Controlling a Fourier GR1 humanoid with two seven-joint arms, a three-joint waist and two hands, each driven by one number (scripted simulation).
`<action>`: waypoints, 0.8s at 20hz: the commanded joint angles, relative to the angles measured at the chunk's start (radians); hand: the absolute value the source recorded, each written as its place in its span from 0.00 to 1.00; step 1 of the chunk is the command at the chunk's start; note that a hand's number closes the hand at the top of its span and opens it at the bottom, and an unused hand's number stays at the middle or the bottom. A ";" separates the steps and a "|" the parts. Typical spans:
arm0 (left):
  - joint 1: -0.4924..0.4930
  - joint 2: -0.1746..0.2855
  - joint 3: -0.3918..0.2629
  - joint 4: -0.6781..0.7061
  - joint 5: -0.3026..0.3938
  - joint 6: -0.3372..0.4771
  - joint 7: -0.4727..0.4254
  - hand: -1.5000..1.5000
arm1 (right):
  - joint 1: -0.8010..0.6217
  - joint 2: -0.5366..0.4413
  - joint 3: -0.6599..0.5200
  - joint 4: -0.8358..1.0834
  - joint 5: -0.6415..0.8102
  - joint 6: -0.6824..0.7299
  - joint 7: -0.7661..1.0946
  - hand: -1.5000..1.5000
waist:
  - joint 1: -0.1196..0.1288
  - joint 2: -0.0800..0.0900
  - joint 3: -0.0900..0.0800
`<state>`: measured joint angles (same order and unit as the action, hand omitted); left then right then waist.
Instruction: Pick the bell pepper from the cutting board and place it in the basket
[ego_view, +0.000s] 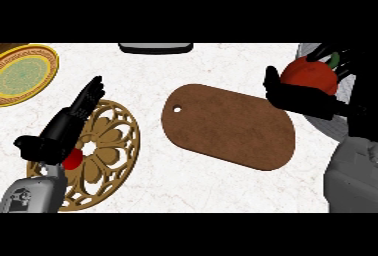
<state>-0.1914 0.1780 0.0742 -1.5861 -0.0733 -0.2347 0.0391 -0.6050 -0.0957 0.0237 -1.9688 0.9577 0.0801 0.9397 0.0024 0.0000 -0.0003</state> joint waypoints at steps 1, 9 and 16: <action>0.089 -0.031 -0.033 -0.024 -0.034 0.016 -0.075 0.50 | -0.139 -0.087 -0.158 0.160 -0.031 -0.008 -0.028 1.00 | 0.012 0.002 0.000; 0.024 -0.007 0.001 0.027 -0.006 -0.012 -0.073 0.50 | -0.218 -0.162 -0.282 0.433 -0.006 -0.243 -0.161 1.00 | 0.011 0.005 0.000; 0.007 -0.002 0.020 0.011 0.008 -0.012 -0.025 0.50 | -0.280 -0.319 -0.399 0.600 -0.076 -0.253 -0.229 1.00 | 0.005 0.002 0.000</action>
<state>-0.1761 0.1757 0.0807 -1.5864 -0.0737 -0.2455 0.0181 -0.8342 -0.3416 -0.3215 -1.4768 0.9074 -0.1593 0.7413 0.0088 0.0025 0.0001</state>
